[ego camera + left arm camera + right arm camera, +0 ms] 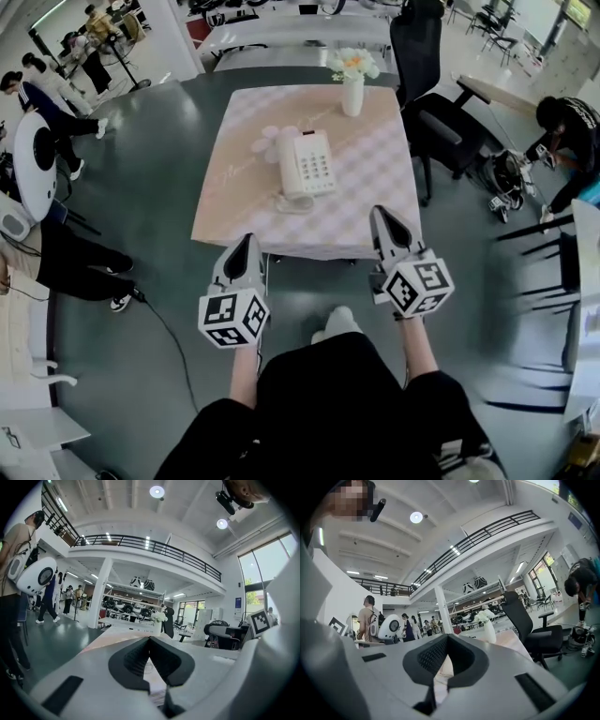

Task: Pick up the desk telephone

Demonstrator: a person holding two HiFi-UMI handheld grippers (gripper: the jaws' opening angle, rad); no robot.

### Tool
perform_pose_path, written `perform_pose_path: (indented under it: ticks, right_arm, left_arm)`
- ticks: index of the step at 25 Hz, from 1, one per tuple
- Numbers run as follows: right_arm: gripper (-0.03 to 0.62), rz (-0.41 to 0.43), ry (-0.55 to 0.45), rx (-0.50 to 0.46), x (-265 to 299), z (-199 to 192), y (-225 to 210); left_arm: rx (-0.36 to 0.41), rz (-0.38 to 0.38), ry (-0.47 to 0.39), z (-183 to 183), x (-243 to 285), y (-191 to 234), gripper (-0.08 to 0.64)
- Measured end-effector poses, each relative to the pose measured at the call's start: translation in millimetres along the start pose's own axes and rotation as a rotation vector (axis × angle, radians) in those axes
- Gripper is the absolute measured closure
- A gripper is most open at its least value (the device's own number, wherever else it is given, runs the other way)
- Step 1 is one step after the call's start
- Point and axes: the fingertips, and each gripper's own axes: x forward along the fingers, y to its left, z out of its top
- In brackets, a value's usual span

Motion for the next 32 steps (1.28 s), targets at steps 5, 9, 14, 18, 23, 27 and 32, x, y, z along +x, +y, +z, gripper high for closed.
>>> perform_pose_path:
  ticks: [5,9,14,18,23,27,32]
  right_arm:
    - [0.600,0.006,0.034,0.006,27.2,-11.4,-11.7]
    - [0.600,0.017,0.054,0.020,56.1,-19.7,-24.4]
    - [0.600,0.036,0.087,0.004,100.5,-24.3,-44.3]
    - [0.600,0.065,0.123,0.001,133.7,-28.7,-57.7]
    - [0.600,0.098,0.181,0.030,171.4,-44.6,-76.6]
    - [0.600,0.118,0.227,0.086,196.7,-61.2,-91.4]
    - [0.600,0.158,0.301,0.135,220.7,-81.8,-103.5]
  left_arm:
    - [-0.032,0.018,0.022,-8.1,24.7,13.9,0.560]
    - [-0.062,0.025,0.039,-13.7,51.3,23.1,0.560]
    - [-0.080,0.040,0.074,-17.7,91.5,35.4,0.561]
    - [-0.095,0.055,0.111,-23.1,124.0,42.1,0.561]
    - [-0.123,0.059,0.172,-37.6,161.3,46.6,0.560]
    - [-0.151,0.068,0.229,-51.3,188.2,51.1,0.560]
    - [-0.182,0.108,0.281,-65.2,213.5,58.9,0.560]
